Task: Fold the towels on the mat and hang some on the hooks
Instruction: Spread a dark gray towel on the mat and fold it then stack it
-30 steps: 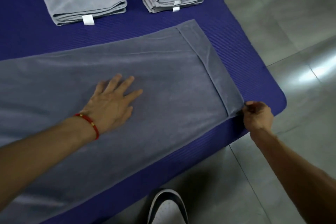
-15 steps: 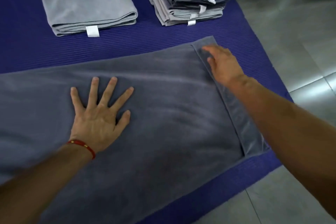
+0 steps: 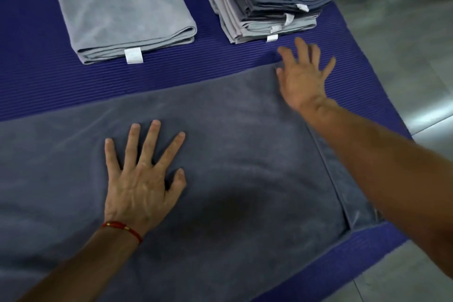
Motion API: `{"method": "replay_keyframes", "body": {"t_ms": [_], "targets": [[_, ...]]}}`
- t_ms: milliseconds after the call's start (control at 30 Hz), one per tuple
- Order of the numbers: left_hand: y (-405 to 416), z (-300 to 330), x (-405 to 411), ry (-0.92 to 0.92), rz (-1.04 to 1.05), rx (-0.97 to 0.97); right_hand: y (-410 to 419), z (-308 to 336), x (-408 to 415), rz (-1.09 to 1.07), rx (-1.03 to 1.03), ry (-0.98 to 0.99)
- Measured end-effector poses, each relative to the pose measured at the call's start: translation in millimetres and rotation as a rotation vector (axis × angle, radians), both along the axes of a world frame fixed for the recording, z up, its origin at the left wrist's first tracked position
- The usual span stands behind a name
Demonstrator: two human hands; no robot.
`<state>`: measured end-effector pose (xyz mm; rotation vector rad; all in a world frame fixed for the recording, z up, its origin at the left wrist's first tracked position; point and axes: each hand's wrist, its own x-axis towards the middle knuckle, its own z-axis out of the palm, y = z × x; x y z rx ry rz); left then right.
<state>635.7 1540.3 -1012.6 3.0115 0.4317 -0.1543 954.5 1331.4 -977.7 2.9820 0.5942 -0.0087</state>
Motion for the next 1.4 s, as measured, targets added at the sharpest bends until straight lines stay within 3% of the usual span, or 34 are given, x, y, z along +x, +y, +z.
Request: {"method": "replay_keyframes", "body": {"t_ms": [100, 200, 400, 467, 600, 800, 933, 1033, 1100, 1167, 1300, 1400], "targets": [[-1, -1, 0, 0.026, 0.015, -0.002, 12, -18, -70, -0.103, 0.085, 0.162], [-2, -2, 0, 0.03, 0.024, -0.007, 19, -33, -134, -0.136, 0.066, 0.19], [13, -1, -5, 0.011, 0.024, -0.114, 78, -37, -271, 0.146, 0.214, 0.229], [50, 0, -20, 0.008, 0.06, -0.155, 97, -39, -316, 0.215, 0.227, 0.255], [158, 5, -84, 0.11, 0.07, -0.055, 137, -33, -381, 0.338, 0.233, 0.34], [302, 9, -175, 0.194, 0.48, -0.093, 175, -29, -431, 0.624, 0.182, 0.445], [349, 19, -219, 0.314, 0.684, -0.173, 194, -23, -458, 0.806, 0.177, 0.508], [334, 30, -257, 0.215, 0.531, -0.139, 204, -21, -489, 0.95, 0.171, 0.543], [296, 37, -299, 0.118, 0.367, -0.129, 206, -22, -513, 1.043, 0.161, 0.541], [244, 37, -351, 0.058, 0.334, -0.128, 205, -25, -536, 1.127, 0.153, 0.54], [157, 30, -457, 0.026, 0.577, -0.061, 204, -26, -569, 1.263, 0.136, 0.603], [134, 31, -495, -0.16, 0.845, -0.162, 211, -21, -573, 1.26, 0.163, 0.616]]}}
